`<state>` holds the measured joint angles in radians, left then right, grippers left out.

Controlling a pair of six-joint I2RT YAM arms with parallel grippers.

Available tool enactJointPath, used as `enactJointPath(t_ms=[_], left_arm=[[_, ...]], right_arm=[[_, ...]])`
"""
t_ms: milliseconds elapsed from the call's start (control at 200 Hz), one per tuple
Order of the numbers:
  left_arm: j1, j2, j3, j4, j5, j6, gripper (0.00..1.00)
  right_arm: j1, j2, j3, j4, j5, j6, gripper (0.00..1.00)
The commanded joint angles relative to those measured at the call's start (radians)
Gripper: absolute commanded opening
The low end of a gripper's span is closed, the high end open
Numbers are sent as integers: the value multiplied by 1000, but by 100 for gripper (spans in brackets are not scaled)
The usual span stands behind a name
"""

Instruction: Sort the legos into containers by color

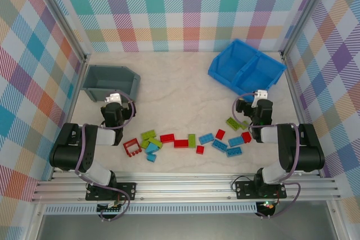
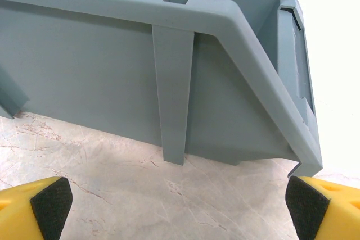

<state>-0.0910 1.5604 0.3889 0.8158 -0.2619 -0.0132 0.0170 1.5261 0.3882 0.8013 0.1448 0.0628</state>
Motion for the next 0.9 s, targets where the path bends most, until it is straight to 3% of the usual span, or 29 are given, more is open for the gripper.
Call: enactJointPath(t_ms=[0,285,405,485,585,670,745,805,895], left_arm=[[2,0,7,31,9,3,100],[1,-26,30,-24,78,31,100],[-11,-171,54,-206,38,16,100],[-34,-333,57,-336,-1,-11,100],[-125,-572,95,-536,-107,-8,100],[-244,-729,191,-724,-245,13,100],[-347,-776,324,-852,-405,20,100],[-365,-729,473,-1029,-499,-135,100],[-329,-584,761,-1557,-548,-554,100]], right_arm=[[6,-2,8,36,-13,-11,100],[6,-3,6,39,-14,-12,100],[14,-78,9,-18,5,-18,100],[42,-221,31,-161,94,-17,100],[82,-466,86,-429,200,14,100],[108,-664,180,-666,248,58,100],[140,-771,309,-860,266,114,100],[144,-780,444,-1017,226,229,100],[143,-730,579,-1213,112,488,100]])
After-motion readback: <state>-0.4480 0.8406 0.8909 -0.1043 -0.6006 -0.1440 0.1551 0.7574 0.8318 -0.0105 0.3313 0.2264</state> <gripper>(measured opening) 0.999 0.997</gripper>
